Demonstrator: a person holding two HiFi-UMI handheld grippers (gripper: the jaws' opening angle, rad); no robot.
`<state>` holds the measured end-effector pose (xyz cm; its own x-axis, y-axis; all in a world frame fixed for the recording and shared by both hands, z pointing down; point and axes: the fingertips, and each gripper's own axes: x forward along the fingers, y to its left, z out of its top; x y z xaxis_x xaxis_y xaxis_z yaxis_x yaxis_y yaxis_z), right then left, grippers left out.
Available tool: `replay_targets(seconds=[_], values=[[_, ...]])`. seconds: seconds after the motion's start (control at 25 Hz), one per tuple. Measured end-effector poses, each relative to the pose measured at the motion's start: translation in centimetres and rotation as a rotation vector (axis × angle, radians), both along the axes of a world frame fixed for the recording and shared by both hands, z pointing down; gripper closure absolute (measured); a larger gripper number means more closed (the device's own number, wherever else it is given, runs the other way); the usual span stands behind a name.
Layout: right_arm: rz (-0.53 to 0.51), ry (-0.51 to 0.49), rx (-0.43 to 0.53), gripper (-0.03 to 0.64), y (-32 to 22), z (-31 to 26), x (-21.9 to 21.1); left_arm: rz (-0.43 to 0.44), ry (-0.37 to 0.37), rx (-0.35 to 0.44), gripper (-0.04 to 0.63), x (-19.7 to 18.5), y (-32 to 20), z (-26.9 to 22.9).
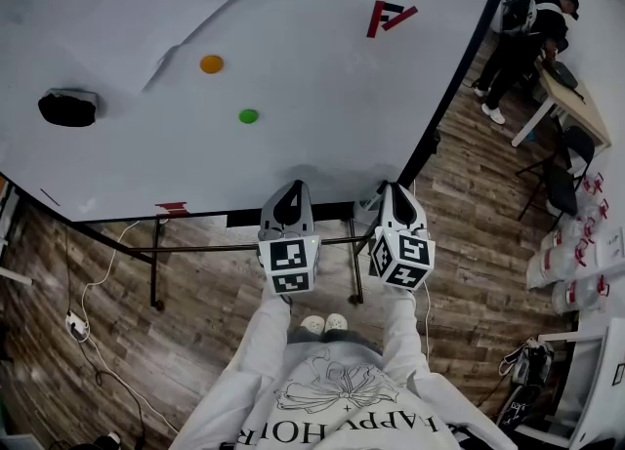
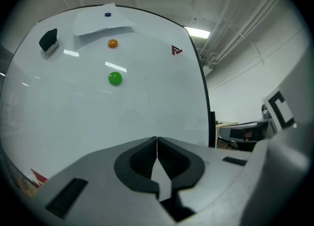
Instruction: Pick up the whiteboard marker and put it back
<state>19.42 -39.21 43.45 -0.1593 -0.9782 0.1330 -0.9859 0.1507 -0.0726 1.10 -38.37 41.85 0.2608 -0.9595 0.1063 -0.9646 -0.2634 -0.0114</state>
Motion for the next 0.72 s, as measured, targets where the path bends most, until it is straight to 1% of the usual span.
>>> replay_targets(seconds=[0.72], values=[[-0.008,0.0,0.006,0.596,-0.1,-0.28,0.33,0.001,-0.001,-0.002,0.589,0.6,0.08,-0.01]])
